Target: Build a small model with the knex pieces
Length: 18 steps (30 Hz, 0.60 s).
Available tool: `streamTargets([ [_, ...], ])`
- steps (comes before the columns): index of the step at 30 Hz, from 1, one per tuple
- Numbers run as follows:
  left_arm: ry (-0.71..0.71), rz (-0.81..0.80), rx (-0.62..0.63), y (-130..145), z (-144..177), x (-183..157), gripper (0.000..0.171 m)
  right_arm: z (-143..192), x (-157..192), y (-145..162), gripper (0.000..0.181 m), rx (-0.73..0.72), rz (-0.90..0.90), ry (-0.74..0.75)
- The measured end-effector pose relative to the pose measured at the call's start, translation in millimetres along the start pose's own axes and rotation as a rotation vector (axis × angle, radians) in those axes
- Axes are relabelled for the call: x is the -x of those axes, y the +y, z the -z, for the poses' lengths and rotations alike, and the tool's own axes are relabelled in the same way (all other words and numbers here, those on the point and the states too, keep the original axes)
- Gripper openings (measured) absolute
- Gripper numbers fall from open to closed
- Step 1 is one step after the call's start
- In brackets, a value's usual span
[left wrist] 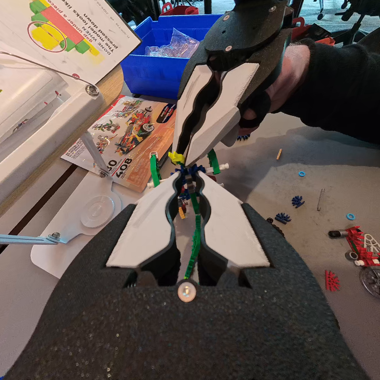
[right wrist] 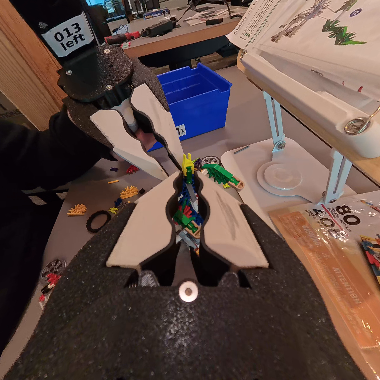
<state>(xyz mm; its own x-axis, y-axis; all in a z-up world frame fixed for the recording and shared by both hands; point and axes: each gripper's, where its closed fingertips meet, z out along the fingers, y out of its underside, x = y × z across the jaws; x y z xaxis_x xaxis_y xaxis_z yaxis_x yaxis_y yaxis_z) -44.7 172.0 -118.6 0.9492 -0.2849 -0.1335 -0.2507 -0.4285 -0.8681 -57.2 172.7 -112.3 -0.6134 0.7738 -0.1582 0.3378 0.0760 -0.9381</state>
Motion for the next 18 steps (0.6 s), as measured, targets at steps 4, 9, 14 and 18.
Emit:
streamTargets([
  [4,0.004,-0.005,-0.008,-0.2,-1.5,-1.0,0.008,0.3,3.6,0.9,0.010,0.008,-0.024,-0.030],
  [9,0.000,-0.014,-0.013,-0.7,-2.5,-1.2,0.005,1.9,3.4,1.6,0.010,0.025,-0.011,-0.017],
  [14,-0.004,-0.020,-0.019,-0.7,-1.7,0.0,0.008,3.6,3.5,2.4,0.011,0.033,0.005,-0.008],
  [18,0.004,-0.010,-0.056,-5.4,2.7,2.6,0.015,3.3,4.6,2.7,0.011,0.029,0.004,-0.013],
])
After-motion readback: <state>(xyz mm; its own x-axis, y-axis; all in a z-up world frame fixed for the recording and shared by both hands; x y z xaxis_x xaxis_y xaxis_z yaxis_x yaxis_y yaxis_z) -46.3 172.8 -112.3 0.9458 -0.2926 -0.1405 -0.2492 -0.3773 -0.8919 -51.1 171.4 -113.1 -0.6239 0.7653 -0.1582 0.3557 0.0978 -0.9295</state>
